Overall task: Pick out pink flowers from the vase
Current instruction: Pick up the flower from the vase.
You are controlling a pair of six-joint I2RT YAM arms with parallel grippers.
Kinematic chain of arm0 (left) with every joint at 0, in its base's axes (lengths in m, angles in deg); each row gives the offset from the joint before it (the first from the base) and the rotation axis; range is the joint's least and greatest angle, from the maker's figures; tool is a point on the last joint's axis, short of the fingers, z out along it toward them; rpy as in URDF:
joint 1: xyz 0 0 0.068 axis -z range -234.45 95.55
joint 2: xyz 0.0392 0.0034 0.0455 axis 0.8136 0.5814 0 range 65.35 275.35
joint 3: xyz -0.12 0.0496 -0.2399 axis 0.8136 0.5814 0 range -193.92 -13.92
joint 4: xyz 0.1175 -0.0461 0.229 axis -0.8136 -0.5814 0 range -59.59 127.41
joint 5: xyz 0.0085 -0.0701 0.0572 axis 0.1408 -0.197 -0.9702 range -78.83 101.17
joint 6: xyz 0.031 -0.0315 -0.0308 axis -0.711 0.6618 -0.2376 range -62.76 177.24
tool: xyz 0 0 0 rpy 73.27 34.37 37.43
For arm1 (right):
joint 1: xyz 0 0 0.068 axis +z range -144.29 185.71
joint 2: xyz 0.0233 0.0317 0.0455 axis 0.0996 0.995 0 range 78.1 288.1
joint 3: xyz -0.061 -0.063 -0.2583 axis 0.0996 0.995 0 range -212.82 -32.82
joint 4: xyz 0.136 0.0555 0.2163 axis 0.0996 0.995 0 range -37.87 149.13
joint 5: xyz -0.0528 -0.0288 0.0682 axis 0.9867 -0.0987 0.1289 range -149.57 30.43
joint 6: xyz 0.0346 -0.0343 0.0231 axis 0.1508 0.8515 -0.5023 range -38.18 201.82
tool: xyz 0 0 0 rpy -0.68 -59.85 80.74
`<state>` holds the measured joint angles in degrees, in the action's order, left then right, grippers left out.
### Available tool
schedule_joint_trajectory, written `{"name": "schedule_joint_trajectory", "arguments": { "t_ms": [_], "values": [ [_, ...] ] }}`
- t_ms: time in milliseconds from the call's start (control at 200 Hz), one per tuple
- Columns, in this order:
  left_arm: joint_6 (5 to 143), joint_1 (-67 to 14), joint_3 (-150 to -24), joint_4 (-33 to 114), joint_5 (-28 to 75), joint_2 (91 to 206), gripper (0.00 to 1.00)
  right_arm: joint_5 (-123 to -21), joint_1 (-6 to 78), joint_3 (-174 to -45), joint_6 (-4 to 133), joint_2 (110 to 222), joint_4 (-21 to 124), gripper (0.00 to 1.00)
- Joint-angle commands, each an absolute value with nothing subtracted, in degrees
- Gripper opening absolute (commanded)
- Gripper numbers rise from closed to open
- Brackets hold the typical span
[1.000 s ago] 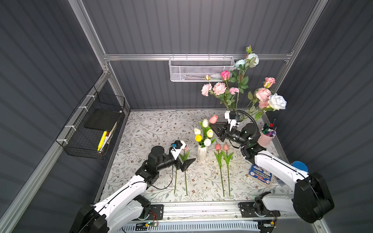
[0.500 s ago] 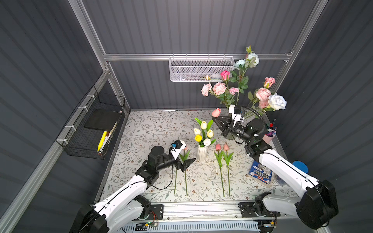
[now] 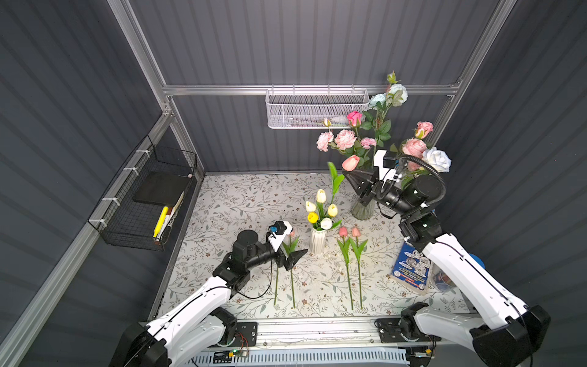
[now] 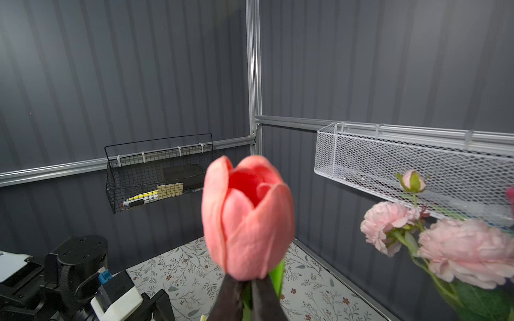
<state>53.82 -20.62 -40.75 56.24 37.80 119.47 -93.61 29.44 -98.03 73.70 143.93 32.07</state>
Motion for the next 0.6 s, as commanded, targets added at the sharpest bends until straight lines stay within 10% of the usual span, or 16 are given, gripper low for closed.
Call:
{"name": "schedule_joint_trajectory", "arguments": {
  "t_ms": [0, 595],
  "values": [
    [53.3, -20.3, -42.1, 55.4, 38.5, 118.4, 0.99, -93.2, 29.6, -100.8, 76.4, 143.1, 35.7, 0.09],
    [52.7, -20.3, -44.0, 54.4, 35.5, 115.6, 0.99, -91.8, 29.6, -107.2, 76.4, 143.0, 34.2, 0.1]
  ]
}}
